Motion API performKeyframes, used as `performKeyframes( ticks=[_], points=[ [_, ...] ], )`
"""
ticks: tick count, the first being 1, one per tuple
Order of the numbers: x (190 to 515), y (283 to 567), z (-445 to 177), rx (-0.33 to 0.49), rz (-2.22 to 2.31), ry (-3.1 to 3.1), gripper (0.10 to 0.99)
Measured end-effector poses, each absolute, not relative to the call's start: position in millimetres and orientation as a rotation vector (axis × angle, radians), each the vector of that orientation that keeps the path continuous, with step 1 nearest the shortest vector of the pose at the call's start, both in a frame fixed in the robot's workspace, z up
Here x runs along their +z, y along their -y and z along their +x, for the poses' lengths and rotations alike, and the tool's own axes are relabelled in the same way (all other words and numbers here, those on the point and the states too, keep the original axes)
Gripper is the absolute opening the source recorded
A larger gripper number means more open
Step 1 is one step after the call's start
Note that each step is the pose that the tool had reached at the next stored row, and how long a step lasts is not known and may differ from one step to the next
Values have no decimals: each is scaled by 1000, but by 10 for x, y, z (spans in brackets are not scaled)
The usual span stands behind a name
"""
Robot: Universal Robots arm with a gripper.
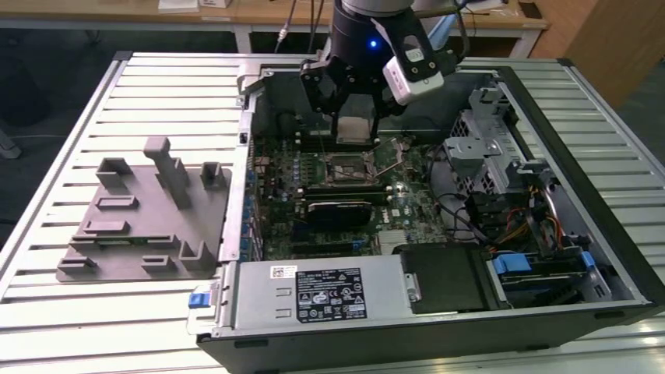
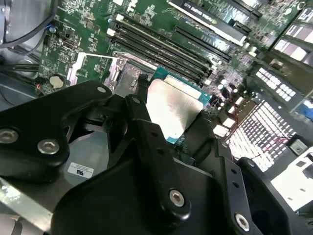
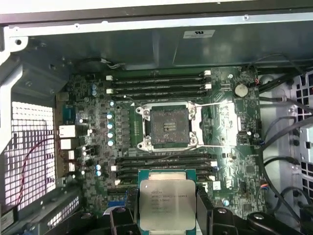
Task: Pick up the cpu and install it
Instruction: 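Pick up the cpu and move it towards the insertion slot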
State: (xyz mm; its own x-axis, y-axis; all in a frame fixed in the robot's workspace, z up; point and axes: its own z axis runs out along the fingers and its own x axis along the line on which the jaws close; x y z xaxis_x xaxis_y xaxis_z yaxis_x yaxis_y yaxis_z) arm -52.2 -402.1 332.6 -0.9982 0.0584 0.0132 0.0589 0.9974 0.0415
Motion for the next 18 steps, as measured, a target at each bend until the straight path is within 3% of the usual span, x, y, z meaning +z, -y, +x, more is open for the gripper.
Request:
performKeyframes(
  ticks=[18],
  points=[
    [3048, 3935, -516, -69, -91, 3133, 545]
  ],
)
